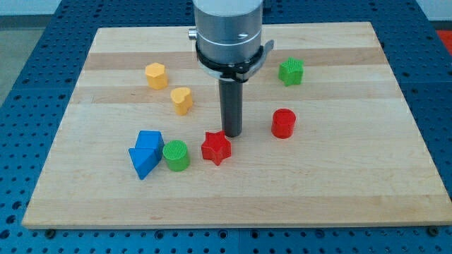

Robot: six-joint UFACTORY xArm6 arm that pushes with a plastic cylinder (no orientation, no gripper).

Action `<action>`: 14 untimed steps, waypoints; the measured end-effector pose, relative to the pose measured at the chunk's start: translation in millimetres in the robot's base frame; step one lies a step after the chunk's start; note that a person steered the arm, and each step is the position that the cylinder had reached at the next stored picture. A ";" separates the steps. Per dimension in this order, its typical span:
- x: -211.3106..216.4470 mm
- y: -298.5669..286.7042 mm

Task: Push red circle slightly towards green star

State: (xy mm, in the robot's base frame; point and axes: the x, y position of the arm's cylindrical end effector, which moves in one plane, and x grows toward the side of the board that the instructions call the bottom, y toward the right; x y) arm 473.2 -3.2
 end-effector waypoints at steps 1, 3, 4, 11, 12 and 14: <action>0.0 14.2; 0.0 44.2; 2.7 57.1; 42.6 130.8; 40.9 127.9; 24.0 84.7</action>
State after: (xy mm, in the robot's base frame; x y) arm 497.2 81.5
